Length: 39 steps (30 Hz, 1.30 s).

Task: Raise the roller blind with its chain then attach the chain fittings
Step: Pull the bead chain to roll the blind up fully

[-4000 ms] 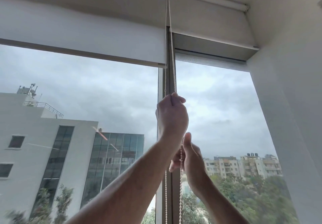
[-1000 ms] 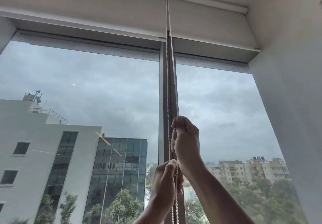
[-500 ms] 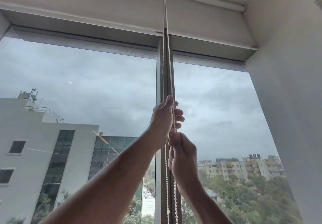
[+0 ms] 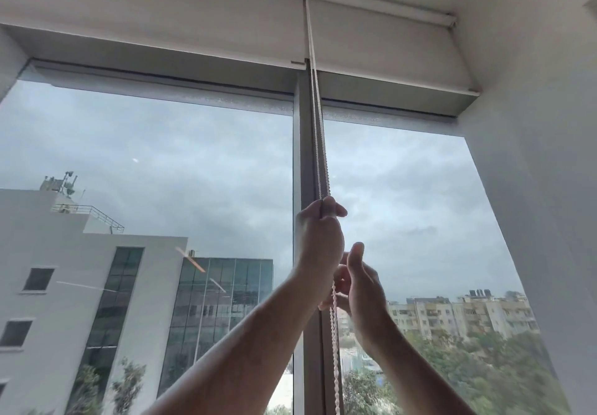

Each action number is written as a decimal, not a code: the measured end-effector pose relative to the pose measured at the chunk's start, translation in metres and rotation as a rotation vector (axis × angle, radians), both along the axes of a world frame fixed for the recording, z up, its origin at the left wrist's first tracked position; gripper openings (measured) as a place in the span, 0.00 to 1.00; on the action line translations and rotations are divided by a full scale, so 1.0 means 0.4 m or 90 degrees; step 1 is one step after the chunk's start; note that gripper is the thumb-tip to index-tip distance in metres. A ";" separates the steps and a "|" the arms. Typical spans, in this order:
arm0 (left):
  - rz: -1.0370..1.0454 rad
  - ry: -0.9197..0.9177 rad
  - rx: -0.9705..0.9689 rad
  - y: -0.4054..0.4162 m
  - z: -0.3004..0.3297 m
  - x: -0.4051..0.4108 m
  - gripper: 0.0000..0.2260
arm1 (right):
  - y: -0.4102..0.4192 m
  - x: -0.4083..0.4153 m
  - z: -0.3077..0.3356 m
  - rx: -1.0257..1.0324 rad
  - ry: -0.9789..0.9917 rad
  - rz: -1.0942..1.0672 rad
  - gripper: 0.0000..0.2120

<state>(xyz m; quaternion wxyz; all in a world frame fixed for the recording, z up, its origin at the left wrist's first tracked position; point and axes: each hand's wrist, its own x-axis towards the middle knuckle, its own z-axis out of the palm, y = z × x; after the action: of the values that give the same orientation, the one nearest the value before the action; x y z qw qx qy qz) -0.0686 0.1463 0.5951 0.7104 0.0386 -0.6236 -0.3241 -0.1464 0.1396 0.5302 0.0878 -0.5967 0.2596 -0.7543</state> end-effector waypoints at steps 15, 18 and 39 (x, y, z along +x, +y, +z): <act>0.075 -0.047 -0.101 -0.049 -0.133 -0.012 0.19 | 0.072 0.065 0.267 0.120 -0.043 0.091 0.20; 0.079 -0.040 -0.111 -0.040 -0.137 -0.013 0.17 | 0.072 0.076 0.268 0.136 -0.072 0.104 0.20; -0.012 -0.179 -0.065 -0.121 -0.344 -0.012 0.17 | 0.015 0.045 0.049 0.081 -0.044 0.009 0.12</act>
<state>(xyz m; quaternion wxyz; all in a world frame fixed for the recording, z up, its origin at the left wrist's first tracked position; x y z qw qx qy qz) -0.0734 0.0980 0.4576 0.6141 0.0415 -0.7329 -0.2897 -0.1285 0.1457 0.5498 0.1395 -0.5653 0.2997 -0.7558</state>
